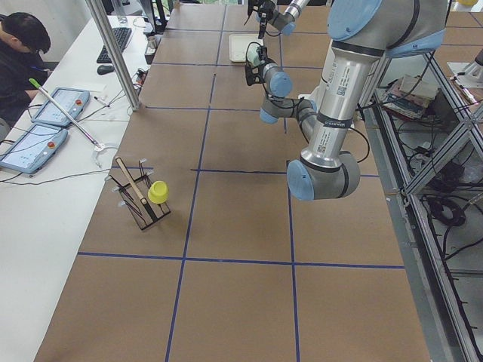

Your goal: Left arm grabs green cup and hands to right arm on tray

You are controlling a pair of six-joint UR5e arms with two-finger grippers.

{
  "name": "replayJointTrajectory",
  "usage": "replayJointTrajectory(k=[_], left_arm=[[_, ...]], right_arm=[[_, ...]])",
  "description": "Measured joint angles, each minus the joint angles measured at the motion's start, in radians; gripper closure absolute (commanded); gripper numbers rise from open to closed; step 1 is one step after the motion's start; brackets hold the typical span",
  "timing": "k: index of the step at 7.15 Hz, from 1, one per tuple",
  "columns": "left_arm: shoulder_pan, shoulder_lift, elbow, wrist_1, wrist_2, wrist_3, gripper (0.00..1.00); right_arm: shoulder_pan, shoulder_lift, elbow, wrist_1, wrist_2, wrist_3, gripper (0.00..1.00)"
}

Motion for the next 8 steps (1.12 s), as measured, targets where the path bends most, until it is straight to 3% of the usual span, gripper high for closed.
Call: replayJointTrajectory(k=[2,8], left_arm=[[0.03,-0.007,0.004,-0.042,0.0,-0.007,0.49],[0.06,-0.026,0.0,-0.056,-0.003,-0.009,0.49]], right_arm=[[-0.082,0.082,-0.006,0.0,-0.058,0.002,0.0],[-0.11,0.154,-0.035,-0.006,-0.066,0.001,0.0]])
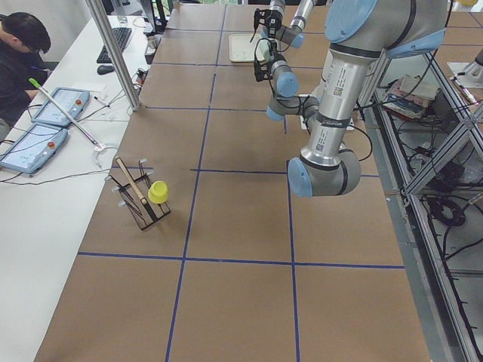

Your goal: Left arm grabs green cup and hands to right arm on tray

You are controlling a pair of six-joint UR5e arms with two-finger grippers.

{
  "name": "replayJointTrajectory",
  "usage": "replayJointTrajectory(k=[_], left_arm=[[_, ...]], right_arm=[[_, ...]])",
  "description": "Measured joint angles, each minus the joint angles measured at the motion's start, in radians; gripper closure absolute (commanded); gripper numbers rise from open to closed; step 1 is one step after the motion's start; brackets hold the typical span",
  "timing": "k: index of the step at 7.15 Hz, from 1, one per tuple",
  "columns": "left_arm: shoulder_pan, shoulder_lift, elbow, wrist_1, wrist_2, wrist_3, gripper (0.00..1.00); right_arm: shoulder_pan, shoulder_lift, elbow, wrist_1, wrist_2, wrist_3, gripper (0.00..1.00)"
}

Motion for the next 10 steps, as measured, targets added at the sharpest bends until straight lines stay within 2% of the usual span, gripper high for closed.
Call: replayJointTrajectory(k=[2,3,4,5,6,8,9,10], left_arm=[[0.006,0.0,0.001,0.0,-0.001,0.0,0.49],[0.008,0.0,0.001,0.0,-0.001,0.0,0.49],[0.01,0.0,0.001,0.0,-0.001,0.0,0.49],[0.011,0.0,0.001,0.0,-0.001,0.0,0.49],[0.011,0.0,0.001,-0.001,-0.001,0.0,0.49],[0.012,0.0,-0.001,-0.001,-0.001,0.0,0.48],[0.011,0.0,-0.002,-0.001,-0.001,0.0,0.2],[0.012,-0.002,-0.005,-0.001,-0.001,-0.007,0.07]], right_arm=[[0.001,0.031,-0.001,-0.037,-0.004,0.0,0.02],[0.001,0.042,-0.001,-0.051,-0.007,0.0,0.07],[0.001,0.048,-0.001,-0.058,-0.01,0.0,0.29],[0.001,0.051,-0.001,-0.063,-0.011,0.001,0.61],[0.001,0.051,-0.002,-0.065,-0.012,0.002,0.78],[0.002,0.05,-0.002,-0.066,-0.011,0.001,0.88],[0.003,0.05,-0.003,-0.066,-0.011,0.001,1.0],[0.003,0.048,-0.003,-0.066,-0.011,0.0,1.0]])
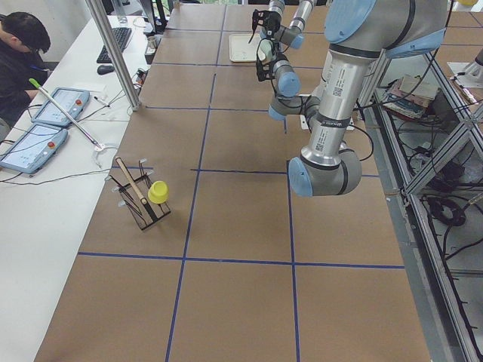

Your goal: Left arm grabs green cup and hands to right arm on tray

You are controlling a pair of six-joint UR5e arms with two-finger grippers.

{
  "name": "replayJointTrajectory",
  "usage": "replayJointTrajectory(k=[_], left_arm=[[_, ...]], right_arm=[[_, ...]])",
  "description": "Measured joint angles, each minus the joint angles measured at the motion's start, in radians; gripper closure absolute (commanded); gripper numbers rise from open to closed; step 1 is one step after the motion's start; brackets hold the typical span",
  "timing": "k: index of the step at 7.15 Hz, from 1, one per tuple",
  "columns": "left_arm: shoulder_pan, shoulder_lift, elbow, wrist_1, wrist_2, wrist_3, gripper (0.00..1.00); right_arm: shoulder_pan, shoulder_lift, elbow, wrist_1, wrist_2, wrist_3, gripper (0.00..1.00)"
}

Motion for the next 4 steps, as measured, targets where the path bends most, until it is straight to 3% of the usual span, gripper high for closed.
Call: replayJointTrajectory(k=[1,4], left_arm=[[0.0,-0.002,-0.003,0.002,0.0,-0.019,0.0],[-0.025,-0.005,-0.002,0.006,0.0,-0.049,0.0]], right_arm=[[0.002,-0.001,0.0,-0.004,-0.001,-0.002,1.0],[0.002,0.0,-0.003,-0.027,0.001,-0.008,1.0]])
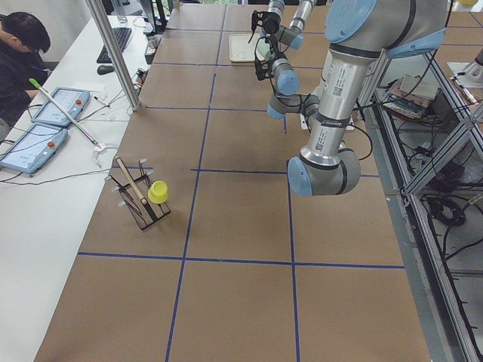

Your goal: Left arm grabs green cup and hands to right arm on tray

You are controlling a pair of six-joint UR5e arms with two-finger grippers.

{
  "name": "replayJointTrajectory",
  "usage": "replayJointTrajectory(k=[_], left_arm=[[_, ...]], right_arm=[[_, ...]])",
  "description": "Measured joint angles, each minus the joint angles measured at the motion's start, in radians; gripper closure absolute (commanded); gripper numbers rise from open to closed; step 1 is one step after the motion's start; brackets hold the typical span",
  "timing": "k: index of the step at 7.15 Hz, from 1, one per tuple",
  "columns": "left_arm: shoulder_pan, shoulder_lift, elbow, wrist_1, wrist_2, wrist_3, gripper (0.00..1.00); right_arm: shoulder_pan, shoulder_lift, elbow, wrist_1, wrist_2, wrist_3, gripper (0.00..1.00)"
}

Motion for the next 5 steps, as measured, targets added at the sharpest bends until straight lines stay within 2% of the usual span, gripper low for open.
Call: replayJointTrajectory(k=[5], left_arm=[[-0.088,-0.001,0.07,0.04,0.005,0.01,0.0]], right_arm=[[0.0,-0.002,0.005,0.002,0.005,0.005,1.0]])
